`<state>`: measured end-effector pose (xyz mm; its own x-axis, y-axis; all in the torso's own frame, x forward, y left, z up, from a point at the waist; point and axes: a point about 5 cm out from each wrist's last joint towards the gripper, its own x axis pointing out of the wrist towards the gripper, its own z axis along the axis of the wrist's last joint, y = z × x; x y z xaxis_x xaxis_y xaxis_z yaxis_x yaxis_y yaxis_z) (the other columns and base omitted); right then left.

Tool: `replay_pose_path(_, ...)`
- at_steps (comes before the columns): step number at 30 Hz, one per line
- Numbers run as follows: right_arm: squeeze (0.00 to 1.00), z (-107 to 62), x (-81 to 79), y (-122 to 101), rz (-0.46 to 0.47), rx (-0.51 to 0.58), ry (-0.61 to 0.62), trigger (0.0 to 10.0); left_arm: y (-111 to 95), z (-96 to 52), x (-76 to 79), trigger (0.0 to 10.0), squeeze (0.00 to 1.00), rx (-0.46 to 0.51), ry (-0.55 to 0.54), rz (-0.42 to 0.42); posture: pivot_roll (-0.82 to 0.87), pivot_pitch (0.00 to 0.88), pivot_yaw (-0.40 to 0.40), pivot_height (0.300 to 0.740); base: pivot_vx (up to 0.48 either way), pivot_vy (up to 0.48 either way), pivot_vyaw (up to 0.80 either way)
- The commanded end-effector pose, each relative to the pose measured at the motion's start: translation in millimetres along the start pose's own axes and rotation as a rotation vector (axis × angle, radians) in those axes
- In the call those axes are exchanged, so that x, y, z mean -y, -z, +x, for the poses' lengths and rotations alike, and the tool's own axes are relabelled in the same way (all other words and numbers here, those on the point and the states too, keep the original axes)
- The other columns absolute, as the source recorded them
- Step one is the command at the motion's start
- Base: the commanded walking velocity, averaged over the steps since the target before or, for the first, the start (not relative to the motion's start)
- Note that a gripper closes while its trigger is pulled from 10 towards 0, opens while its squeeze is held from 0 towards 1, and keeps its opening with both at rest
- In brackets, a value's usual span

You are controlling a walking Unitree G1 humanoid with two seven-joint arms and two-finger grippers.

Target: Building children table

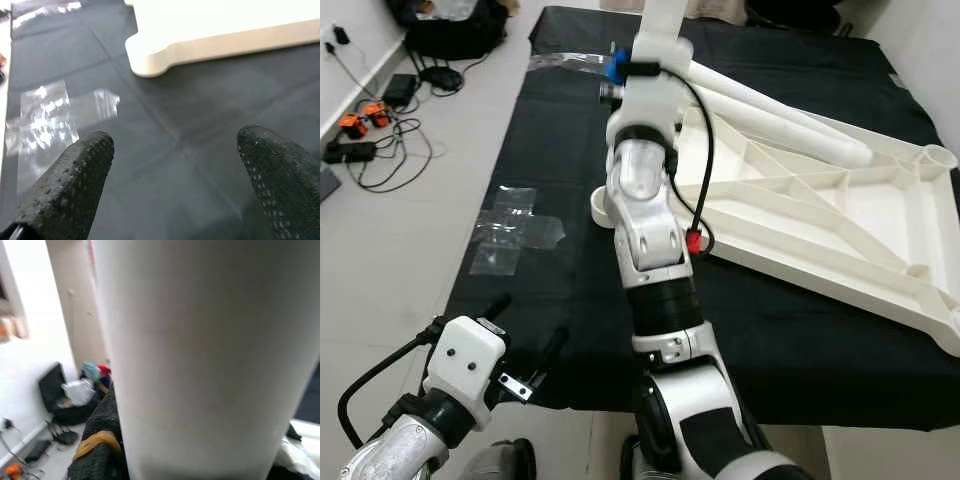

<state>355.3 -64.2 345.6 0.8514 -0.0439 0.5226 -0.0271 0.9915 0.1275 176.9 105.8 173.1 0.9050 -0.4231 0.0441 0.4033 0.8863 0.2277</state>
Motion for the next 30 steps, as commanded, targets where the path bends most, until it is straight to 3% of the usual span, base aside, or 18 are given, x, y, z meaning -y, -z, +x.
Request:
replay_pose_path(1, 0.00, 3.2, -2.7, -1.0, 0.049, -0.019, -0.062, 10.0, 3.3, 0.2, -1.3, 10.0, 0.00, -0.022, -0.017, -0.019, 0.11, 0.207, -0.114, 0.740, 0.000, 0.000, 0.00)
replay_pose_path(2, 0.00, 3.2, -2.7, -1.0, 0.049, -0.019, -0.062, 10.0, 3.3, 0.2, -1.3, 10.0, 0.00, -0.022, -0.017, -0.019, 0.11, 0.207, -0.114, 0.740, 0.000, 0.000, 0.00)
replay_pose_path(6, 0.00, 8.8, -6.3, 26.0, 0.103, -0.237, -0.453, 10.0, -6.8, 14.9, -18.1, 10.0, 0.00, 0.015, -0.015, 0.039, 0.11, 0.179, -0.107, 0.740, 0.000, 0.000, 0.00)
replay_pose_path(8, 0.00, 5.0, -0.9, 34.2, 0.123, -0.279, -0.535, 10.0, -10.2, 21.3, -24.5, 10.0, 0.00, 0.023, 0.004, 0.078, 0.10, 0.170, -0.094, 0.740, 0.000, 0.000, 0.00)
replay_pose_path(11, 0.00, 2.5, 2.9, 37.4, 0.125, -0.285, -0.571, 10.0, -12.4, 26.3, -28.3, 10.0, 0.00, 0.027, 0.013, 0.100, 0.10, 0.161, -0.092, 0.740, 0.000, 0.000, 0.00)
replay_pose_path(14, 0.00, -1.0, 15.0, 46.9, 0.131, -0.335, -0.613, 10.0, -18.9, 41.2, -44.3, 10.0, 0.00, 0.028, 0.015, 0.182, 0.10, 0.149, -0.082, 0.740, 0.000, 0.000, 0.00)
replay_pose_path(19, 0.00, 3.2, 20.9, 45.3, 0.141, -0.350, -0.601, 10.0, -19.3, 49.6, -53.9, 10.0, 0.00, 0.017, 0.004, 0.202, 0.10, 0.150, -0.086, 0.740, 0.000, 0.000, 0.00)
replay_pose_path(25, 0.00, 6.0, 12.5, 29.1, 0.197, -0.337, -0.688, 10.0, -12.6, 59.6, -71.2, 10.0, 0.00, -0.012, -0.046, 0.220, 0.10, 0.148, -0.087, 0.740, 0.000, 0.000, 0.00)
replay_pose_path(30, 0.00, 4.8, 9.1, 24.4, 0.232, -0.345, -0.733, 10.0, -13.2, 66.0, -76.2, 10.0, 0.00, -0.009, -0.063, 0.229, 0.10, 0.149, -0.088, 0.740, 0.000, 0.000, 0.00)
